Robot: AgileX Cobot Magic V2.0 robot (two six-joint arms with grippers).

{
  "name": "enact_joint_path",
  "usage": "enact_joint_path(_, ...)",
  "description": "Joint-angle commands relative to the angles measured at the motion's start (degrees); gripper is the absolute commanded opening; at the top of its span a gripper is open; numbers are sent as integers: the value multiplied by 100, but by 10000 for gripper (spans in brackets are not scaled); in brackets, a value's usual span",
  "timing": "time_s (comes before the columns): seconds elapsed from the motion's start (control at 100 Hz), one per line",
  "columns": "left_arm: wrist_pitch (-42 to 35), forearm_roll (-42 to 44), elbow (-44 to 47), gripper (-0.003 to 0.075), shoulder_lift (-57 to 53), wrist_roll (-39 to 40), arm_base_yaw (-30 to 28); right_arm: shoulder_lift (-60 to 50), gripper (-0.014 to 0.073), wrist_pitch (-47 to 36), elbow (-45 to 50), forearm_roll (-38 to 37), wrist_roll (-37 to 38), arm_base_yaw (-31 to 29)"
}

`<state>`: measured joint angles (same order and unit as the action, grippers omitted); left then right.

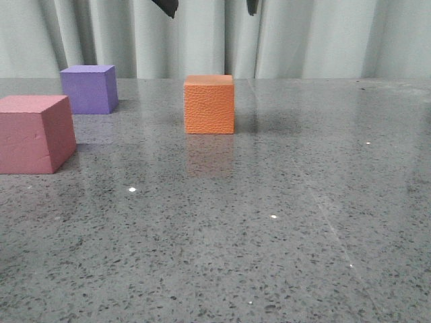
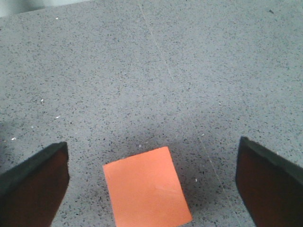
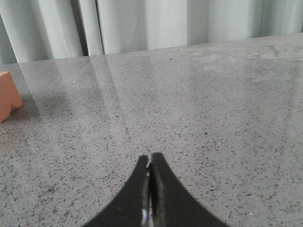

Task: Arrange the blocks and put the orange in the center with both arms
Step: 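Lower the left gripper over the orange cube and close on it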

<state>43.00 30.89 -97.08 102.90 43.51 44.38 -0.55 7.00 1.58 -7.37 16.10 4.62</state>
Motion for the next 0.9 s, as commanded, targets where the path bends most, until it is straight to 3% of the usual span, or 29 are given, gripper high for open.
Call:
enact_joint_path(0.0, -209, 188, -214, 660, -205, 93, 37, -145, -120, -505, -83, -18, -55, -33)
enact_joint_path(0.37, 141, 268, -214, 660, 369, 939, 37, -145, -120, -505, -83, -18, -55, -33)
enact_joint_path(0.89, 205, 257, -214, 659, 858, 1251, 24, -145, -120, -505, -83, -18, -55, -33)
